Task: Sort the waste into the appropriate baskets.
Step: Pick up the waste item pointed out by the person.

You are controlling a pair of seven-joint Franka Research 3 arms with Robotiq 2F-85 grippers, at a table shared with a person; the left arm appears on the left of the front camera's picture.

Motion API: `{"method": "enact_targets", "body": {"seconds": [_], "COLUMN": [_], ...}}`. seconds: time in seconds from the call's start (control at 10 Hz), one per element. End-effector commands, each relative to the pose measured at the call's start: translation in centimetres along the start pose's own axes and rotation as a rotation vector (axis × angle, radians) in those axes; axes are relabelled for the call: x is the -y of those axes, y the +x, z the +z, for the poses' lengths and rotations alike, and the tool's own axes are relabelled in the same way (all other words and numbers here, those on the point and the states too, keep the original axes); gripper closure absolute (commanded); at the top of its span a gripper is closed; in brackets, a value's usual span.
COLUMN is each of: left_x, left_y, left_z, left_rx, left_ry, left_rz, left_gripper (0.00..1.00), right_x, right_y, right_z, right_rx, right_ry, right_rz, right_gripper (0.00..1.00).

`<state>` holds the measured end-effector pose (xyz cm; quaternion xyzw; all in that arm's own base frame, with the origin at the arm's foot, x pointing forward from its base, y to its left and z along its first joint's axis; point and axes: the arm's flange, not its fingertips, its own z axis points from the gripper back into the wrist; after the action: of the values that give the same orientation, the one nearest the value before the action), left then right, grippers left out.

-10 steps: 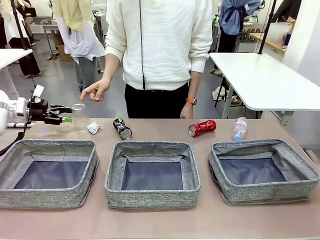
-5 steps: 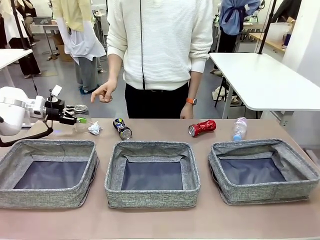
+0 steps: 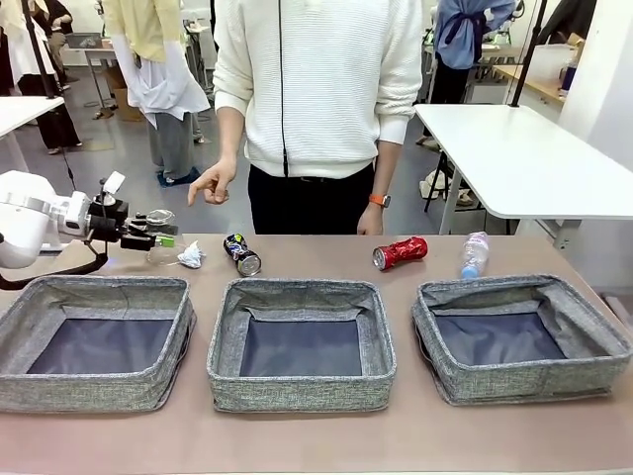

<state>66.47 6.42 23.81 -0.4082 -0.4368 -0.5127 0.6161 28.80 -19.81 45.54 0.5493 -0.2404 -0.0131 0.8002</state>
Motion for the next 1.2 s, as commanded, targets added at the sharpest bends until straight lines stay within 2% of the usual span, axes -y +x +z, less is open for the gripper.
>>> {"method": "enact_targets", "body": {"seconds": [0.0, 0.1, 0.2, 0.3, 0.5, 0.7, 0.8, 0.9, 1.1], "left_x": [1.4, 1.7, 1.7, 1.7, 2.3, 4.0, 5.4, 6.9, 11.6], "left_y": [0.6, 0.8, 1.0, 1.0, 1.7, 3.0, 4.8, 7.3, 12.7], "left_z": [0.7, 1.3, 1.7, 1.9, 2.6, 4.5, 6.6, 9.1, 13.2], "left_rx": [-0.010, -0.015, -0.014, -0.019, -0.032, -0.060, -0.078, -0.104, -0.217], "left_ry": [-0.005, -0.001, -0.003, -0.006, 0.017, 0.024, 0.046, 0.073, 0.129], "left_rz": [0.021, 0.023, 0.031, 0.035, 0.052, 0.131, 0.142, 0.205, 0.390], "left_gripper": [1.00, 0.81, 0.93, 1.00, 1.00, 1.00, 1.00, 1.00, 1.00], "right_x": [-0.1, -0.1, -0.1, -0.1, -0.1, -0.1, -0.1, -0.1, -0.1], "right_y": [0.4, 0.4, 0.4, 0.4, 0.4, 0.4, 0.4, 0.4, 0.4], "right_z": [0.0, 0.0, 0.0, 0.0, 0.0, 0.0, 0.0, 0.0, 0.0], "right_rx": [0.015, 0.015, 0.015, 0.015, 0.015, 0.015, 0.015, 0.015, 0.015], "right_ry": [0.014, 0.014, 0.014, 0.014, 0.014, 0.014, 0.014, 0.014, 0.014], "right_rz": [0.027, 0.027, 0.027, 0.027, 0.027, 0.027, 0.027, 0.027, 0.027], "right_gripper": [0.00, 0.00, 0.00, 0.00, 0.00, 0.00, 0.00, 0.00, 0.00]}}
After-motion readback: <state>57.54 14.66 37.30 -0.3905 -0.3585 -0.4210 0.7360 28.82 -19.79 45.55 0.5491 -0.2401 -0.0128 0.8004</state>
